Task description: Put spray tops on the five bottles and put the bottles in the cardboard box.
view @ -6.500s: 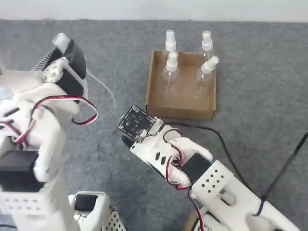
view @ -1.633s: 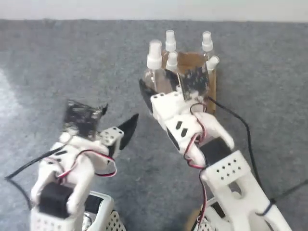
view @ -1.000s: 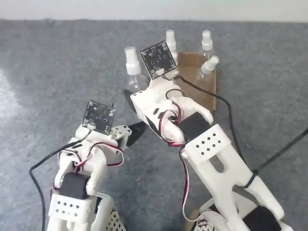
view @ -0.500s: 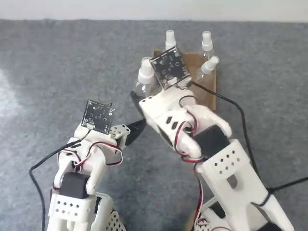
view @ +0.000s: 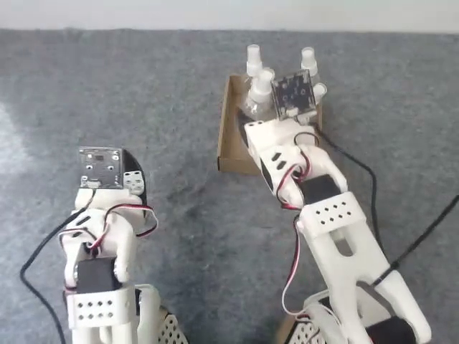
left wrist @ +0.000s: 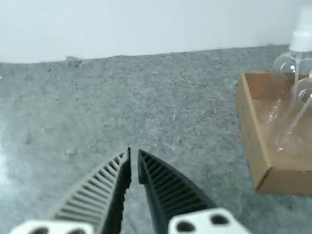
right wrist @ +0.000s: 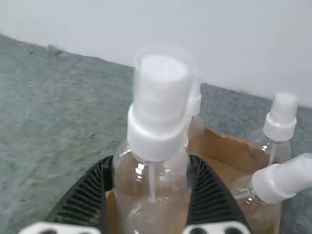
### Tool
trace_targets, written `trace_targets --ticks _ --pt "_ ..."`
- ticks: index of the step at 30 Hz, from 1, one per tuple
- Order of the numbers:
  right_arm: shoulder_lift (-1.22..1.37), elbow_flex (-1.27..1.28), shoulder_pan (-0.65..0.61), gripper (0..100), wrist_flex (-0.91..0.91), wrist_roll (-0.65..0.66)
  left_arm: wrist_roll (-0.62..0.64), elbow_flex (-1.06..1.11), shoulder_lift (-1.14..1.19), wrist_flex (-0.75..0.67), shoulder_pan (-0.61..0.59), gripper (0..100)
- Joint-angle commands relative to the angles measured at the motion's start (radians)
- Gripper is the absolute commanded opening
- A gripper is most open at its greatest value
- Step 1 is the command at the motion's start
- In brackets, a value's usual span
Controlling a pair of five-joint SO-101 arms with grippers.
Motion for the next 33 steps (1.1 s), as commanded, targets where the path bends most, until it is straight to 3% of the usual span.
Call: trace_targets --ticks 1,25,33 --pt "-0.001 0.037 0.013 0.6 -0.122 0.063 0.017 0.005 -0.005 -0.032 -0.005 1" --pt "0.189 0.081 0.044 0.6 -0.223 0.060 0.017 0.010 -0.006 -0.034 -0.003 1" --pt "0.189 0.201 0.050 0.6 -0.361 0.061 0.017 0.010 -0.006 -0.034 -0.003 1"
